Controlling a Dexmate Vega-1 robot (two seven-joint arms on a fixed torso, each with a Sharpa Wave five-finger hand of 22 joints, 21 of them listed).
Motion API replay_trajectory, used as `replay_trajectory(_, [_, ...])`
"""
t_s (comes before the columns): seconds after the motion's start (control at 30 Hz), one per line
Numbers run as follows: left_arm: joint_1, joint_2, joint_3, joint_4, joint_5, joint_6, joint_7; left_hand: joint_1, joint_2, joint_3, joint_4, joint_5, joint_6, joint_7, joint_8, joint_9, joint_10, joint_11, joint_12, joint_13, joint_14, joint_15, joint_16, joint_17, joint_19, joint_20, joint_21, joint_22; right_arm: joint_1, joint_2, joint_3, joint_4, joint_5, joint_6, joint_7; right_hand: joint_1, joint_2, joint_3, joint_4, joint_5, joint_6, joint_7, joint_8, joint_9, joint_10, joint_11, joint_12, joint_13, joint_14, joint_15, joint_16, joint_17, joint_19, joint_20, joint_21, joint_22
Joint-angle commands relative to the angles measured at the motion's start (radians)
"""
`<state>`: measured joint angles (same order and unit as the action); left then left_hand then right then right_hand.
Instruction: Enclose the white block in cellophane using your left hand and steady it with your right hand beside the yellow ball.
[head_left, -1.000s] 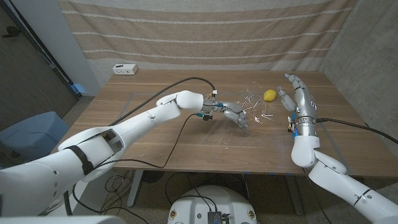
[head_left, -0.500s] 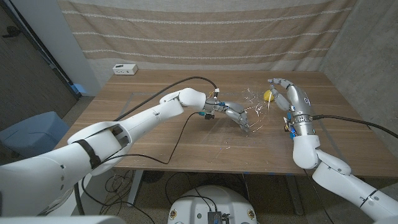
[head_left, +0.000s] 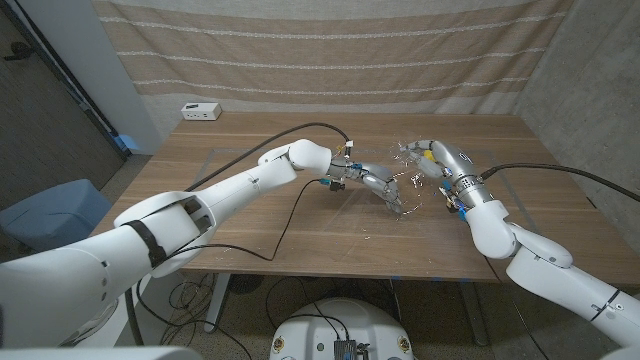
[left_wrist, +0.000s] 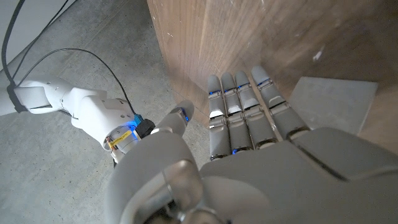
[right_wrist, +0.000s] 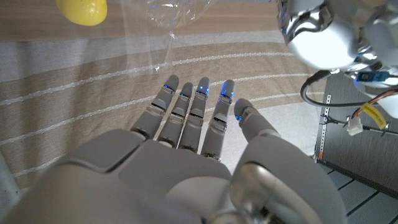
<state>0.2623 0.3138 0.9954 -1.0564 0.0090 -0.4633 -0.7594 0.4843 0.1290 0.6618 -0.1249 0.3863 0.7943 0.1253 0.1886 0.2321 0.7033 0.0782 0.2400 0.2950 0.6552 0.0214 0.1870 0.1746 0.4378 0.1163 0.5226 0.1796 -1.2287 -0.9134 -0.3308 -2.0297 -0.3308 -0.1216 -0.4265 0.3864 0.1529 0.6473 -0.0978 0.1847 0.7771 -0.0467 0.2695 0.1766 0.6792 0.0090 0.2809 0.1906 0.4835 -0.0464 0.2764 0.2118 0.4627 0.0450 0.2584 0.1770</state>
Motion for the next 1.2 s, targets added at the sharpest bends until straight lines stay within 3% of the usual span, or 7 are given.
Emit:
replay_trajectory(0.03, [0.002,0.007,-0.002,-0.015,-0.006,0.005,-0.001,-0.012,0.002,0.006,-0.002,0.009,0.000,0.002,0.003,0.003,-0.003,0.002,-0.002,0.006,-0.003,0.006,0.002,0.002,0.007,0.002,-0.004,0.002,0.080,-0.039,-0.070,-0.038,0.007,-0.188,0.238,-0.019,0.001,-0.007,0.017,-0.001,0.016,0.001,-0.008,0.003,0.012,-0.002,-0.006,0.001,-0.011,-0.020,-0.005,0.007,-0.009,0.001,-0.006,0.003])
replay_trajectory(0.43, [0.013,0.021,-0.011,-0.053,-0.015,0.005,0.003,-0.017,0.002,0.008,-0.004,0.011,-0.001,0.003,0.005,0.001,-0.001,0.002,-0.001,0.007,-0.002,0.006,0.003,0.002,0.009,0.002,-0.007,0.003,0.152,-0.064,-0.139,-0.037,0.028,-0.336,0.352,-0.054,0.009,-0.026,0.049,0.001,0.026,0.006,-0.019,0.004,0.031,0.002,-0.014,0.001,-0.023,-0.015,-0.006,0.018,-0.022,0.001,-0.016,0.003])
replay_trajectory(0.87, [0.052,0.087,-0.068,-0.194,-0.119,0.010,-0.042,-0.040,-0.017,-0.008,-0.002,0.004,-0.003,0.003,0.008,0.000,0.000,0.002,-0.001,0.009,0.000,0.006,0.005,0.003,0.016,-0.002,-0.008,0.003,0.175,-0.082,-0.173,-0.009,0.068,-0.371,0.345,-0.077,-0.007,-0.041,0.061,0.003,0.036,0.012,-0.025,0.004,0.041,0.011,-0.019,0.001,-0.019,-0.011,-0.008,0.017,-0.018,0.005,-0.018,0.003])
replay_trajectory(1.0, [0.066,0.141,-0.099,-0.284,-0.165,0.050,-0.067,-0.045,-0.018,-0.010,0.000,0.001,-0.001,-0.001,0.009,0.000,-0.002,0.001,-0.002,0.009,0.000,0.004,0.005,0.004,0.019,-0.005,-0.008,0.003,0.174,-0.089,-0.179,-0.007,0.079,-0.375,0.339,-0.072,-0.015,-0.038,0.051,0.006,0.039,0.015,-0.027,0.004,0.042,0.013,-0.022,0.001,-0.014,-0.009,-0.011,0.010,-0.015,0.007,-0.019,0.003])
replay_trajectory(1.1, [0.085,0.186,-0.124,-0.352,-0.133,0.072,-0.021,-0.043,-0.016,-0.008,-0.004,0.001,-0.002,-0.001,0.009,-0.001,0.000,-0.005,-0.001,0.010,0.001,0.002,0.005,0.003,0.021,-0.009,-0.008,0.003,0.178,-0.091,-0.186,-0.004,0.084,-0.379,0.338,-0.067,-0.018,-0.035,0.043,0.008,0.044,0.017,-0.028,0.004,0.045,0.014,-0.024,0.001,-0.010,-0.009,-0.013,0.005,-0.014,0.007,-0.019,0.003])
replay_trajectory(1.2, [0.112,0.239,-0.154,-0.432,-0.064,0.104,0.060,-0.010,-0.009,0.008,-0.037,0.002,-0.001,-0.011,0.012,-0.003,0.009,-0.016,0.002,0.011,0.005,-0.014,0.007,0.000,0.023,-0.013,-0.012,0.003,0.181,-0.093,-0.192,-0.002,0.089,-0.384,0.336,-0.058,-0.018,-0.031,0.033,0.010,0.044,0.019,-0.031,0.004,0.046,0.016,-0.026,0.001,-0.007,-0.009,-0.015,0.002,-0.013,0.008,-0.020,0.003])
